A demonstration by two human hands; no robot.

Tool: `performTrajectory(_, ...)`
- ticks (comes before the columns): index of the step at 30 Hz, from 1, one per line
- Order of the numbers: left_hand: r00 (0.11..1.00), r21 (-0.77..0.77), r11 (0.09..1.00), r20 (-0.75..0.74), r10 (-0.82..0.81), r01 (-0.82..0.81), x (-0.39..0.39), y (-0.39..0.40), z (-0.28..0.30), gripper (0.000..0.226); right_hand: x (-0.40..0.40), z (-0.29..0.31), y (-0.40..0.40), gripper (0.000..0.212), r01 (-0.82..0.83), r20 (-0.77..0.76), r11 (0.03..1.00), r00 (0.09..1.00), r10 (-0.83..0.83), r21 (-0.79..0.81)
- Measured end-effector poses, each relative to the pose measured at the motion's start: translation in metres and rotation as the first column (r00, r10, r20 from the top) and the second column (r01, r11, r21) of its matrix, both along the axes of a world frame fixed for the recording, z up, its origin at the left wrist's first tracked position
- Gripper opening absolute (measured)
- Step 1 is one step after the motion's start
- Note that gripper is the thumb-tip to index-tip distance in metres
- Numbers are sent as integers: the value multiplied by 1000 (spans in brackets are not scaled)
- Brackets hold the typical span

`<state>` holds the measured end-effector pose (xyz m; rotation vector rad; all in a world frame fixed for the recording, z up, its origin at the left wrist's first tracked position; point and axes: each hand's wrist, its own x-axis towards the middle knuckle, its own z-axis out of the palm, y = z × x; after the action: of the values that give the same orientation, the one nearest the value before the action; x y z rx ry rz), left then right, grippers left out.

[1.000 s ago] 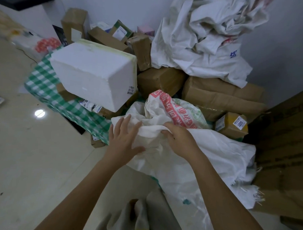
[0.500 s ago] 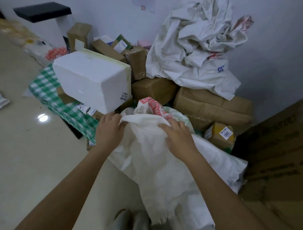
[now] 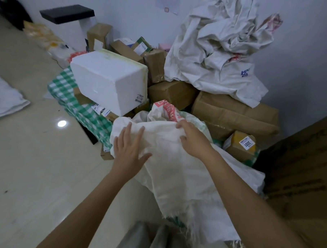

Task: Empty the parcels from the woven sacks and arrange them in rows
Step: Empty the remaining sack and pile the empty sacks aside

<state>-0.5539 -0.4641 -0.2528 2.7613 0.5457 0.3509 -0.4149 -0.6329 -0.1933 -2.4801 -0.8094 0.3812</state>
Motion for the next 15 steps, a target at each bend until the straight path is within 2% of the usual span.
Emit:
performTrajectory(2, 993, -63, 993, 41, 107, -104, -1, 7, 6, 82, -4, 6, -3, 29, 20, 16, 998, 1000, -21, 59)
performTrajectory(3, 986, -141, 978, 42, 164, -156, -1, 12, 8, 80, -5, 8, -4, 29, 12, 3, 997, 1000, -13, 73)
performTrajectory(6, 949, -476, 832, -19, 315, -285, 4, 27, 12, 74, -12, 11, -6, 29, -113, -176, 992, 977, 120, 49)
performTrajectory(7, 946, -537, 790, -50, 321, -296, 6, 32, 10, 75, -15, 8, -6, 28, -171, -244, 985, 954, 172, 27)
performTrajectory(11, 960, -652, 706, -163, 226, -277, 9, 41, 12, 93, -29, -4, 0, 32, -363, -373, 918, 883, 285, -157)
performTrajectory(13, 949, -658, 687, -170, 265, -309, 10, 43, 12, 84, -33, -2, 5, 30, -378, -402, 910, 870, 286, -171)
performTrajectory(15, 936, -626, 698, -184, 301, -348, 11, 47, 9, 71, -29, 5, 11, 35, -281, -419, 955, 881, 219, -93)
